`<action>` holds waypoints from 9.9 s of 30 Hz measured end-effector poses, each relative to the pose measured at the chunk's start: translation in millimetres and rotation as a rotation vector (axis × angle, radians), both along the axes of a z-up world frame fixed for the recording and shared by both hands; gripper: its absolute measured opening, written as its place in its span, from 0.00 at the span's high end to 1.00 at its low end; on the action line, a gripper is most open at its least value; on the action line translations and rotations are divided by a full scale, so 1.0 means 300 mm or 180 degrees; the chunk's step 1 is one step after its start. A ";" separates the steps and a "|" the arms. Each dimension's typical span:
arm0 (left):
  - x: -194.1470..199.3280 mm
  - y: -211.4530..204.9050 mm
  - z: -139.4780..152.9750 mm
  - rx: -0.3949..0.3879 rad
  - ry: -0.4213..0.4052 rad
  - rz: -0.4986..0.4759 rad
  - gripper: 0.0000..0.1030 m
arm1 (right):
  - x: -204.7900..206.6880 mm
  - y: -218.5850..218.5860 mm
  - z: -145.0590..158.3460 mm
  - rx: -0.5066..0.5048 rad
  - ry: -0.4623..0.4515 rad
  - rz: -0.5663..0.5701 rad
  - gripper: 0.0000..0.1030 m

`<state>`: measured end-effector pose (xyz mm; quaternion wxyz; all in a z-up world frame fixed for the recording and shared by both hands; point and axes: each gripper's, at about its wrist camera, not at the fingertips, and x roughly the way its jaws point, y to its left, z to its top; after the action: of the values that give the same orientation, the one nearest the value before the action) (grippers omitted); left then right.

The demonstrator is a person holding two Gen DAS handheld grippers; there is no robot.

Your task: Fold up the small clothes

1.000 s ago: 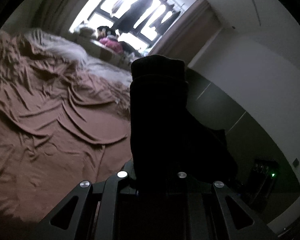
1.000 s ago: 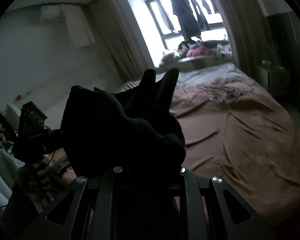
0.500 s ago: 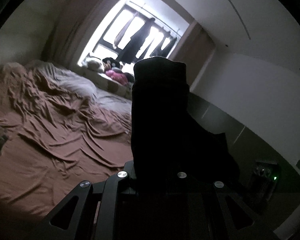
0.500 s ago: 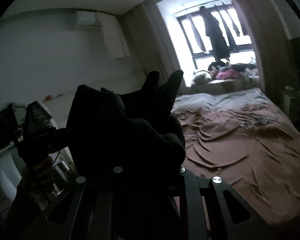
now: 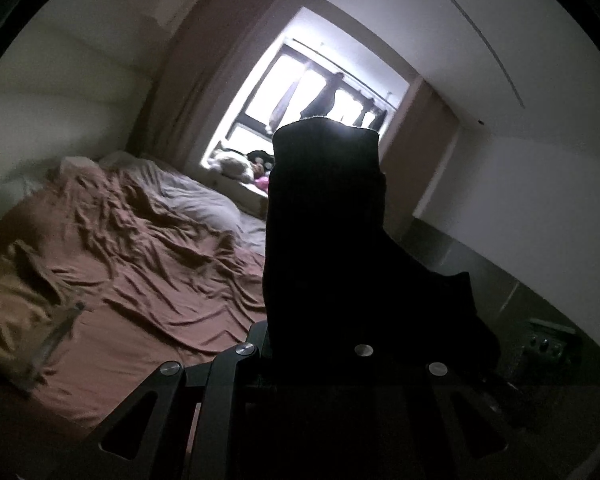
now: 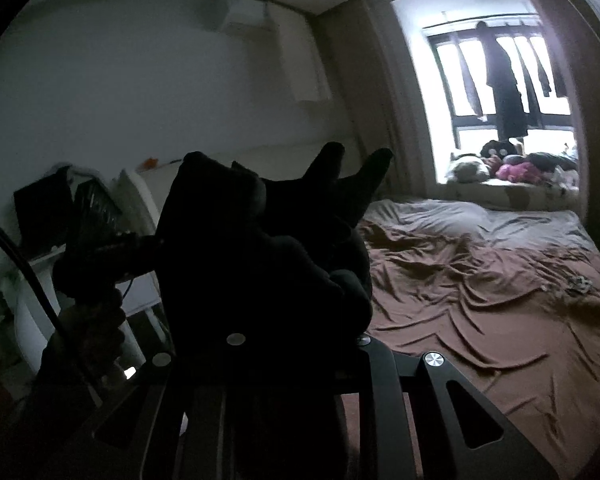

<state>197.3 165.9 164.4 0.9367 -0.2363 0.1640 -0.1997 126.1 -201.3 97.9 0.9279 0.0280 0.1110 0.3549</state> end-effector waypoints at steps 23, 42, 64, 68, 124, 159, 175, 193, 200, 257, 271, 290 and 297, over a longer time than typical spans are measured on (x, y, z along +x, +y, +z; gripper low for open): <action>0.137 0.716 -0.120 0.0293 0.0314 0.0880 0.84 | 0.433 0.409 -0.013 -0.0504 0.0152 0.0738 0.86; 0.215 1.127 -0.107 0.0706 0.0609 0.1463 0.84 | 0.638 0.732 -0.061 -0.0546 0.0291 0.1443 0.86; 0.711 1.336 -0.457 0.1091 0.1354 0.1447 0.84 | 1.050 0.881 -0.251 -0.0666 0.0748 0.1359 0.85; 0.827 1.355 -0.531 0.1075 0.1480 0.1381 0.84 | 1.117 0.922 -0.279 -0.0713 0.0754 0.1329 0.85; 0.617 1.359 -1.006 0.1521 0.2473 0.1730 0.61 | 1.420 1.122 -0.658 -0.1501 0.1101 0.0948 0.71; 0.369 0.946 -0.965 0.0560 0.1655 0.1093 0.87 | 1.053 1.246 -0.626 -0.1697 0.0937 0.1928 0.68; 0.286 0.839 -0.965 0.0587 0.1649 0.1140 0.87 | 0.959 1.181 -0.587 -0.1874 0.0927 0.1391 0.68; 0.203 0.615 -0.721 0.0929 0.1098 0.1323 0.00 | 0.803 0.775 -0.309 -0.1528 0.0711 0.0620 0.00; 0.167 0.513 -0.644 0.0986 0.0948 0.1302 0.00 | 0.715 0.620 -0.232 -0.1426 0.0636 0.0396 0.00; -0.495 -0.375 -0.393 0.1245 -0.0192 0.1027 0.00 | -0.357 -0.391 -0.246 -0.0588 -0.0015 -0.1091 0.00; -0.569 -0.429 -0.480 0.1334 -0.0293 0.1148 0.00 | -0.463 -0.440 -0.334 -0.0440 -0.0048 -0.1224 0.00; -0.562 -0.429 -0.524 0.1319 -0.0234 0.1158 0.00 | -0.452 -0.431 -0.386 -0.0446 0.0166 -0.1305 0.00; -0.541 -0.429 -0.537 0.1328 -0.0173 0.1140 0.00 | -0.446 -0.440 -0.399 -0.0432 0.0192 -0.1302 0.00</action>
<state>34.8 37.3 3.3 0.9895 -0.0581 0.1320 0.0009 -7.8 -333.3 -21.7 0.9766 -0.0020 0.1544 0.1499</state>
